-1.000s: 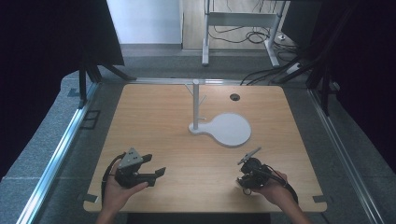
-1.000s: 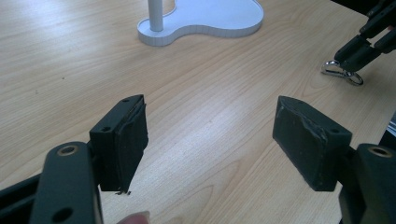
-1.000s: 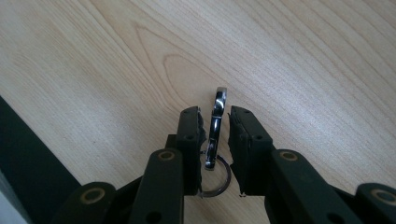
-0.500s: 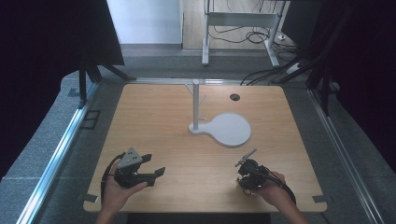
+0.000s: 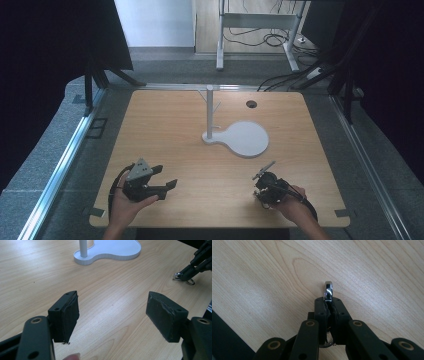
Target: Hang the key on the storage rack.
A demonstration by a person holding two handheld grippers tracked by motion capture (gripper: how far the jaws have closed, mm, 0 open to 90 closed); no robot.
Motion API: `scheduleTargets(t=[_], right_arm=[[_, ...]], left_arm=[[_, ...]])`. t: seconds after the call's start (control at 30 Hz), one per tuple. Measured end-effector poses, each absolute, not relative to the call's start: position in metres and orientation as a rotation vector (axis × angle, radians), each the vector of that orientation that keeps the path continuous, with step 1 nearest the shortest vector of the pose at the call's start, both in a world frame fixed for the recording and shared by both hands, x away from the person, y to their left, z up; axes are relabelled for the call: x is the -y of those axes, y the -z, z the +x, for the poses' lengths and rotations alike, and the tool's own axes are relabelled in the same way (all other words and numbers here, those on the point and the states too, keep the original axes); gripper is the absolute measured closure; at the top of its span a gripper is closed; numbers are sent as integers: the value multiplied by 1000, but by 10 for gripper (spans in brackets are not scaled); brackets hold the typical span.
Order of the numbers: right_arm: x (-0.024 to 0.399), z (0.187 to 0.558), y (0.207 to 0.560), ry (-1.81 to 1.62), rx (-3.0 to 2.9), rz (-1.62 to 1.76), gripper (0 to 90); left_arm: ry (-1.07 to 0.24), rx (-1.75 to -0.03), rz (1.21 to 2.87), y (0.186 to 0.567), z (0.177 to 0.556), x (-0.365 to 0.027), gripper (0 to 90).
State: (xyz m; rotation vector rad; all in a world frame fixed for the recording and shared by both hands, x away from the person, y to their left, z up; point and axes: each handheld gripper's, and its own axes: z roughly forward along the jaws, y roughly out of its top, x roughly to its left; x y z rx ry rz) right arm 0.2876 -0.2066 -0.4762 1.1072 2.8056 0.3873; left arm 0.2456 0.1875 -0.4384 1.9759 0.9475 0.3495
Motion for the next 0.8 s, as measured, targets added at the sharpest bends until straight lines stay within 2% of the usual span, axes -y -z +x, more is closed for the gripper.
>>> scheduleTargets(t=[0.8], right_arm=[[212, 287, 471, -440, -2786, 1098, 849]], left_arm=[[-352, -950, 1982, 439, 246, -187, 276]])
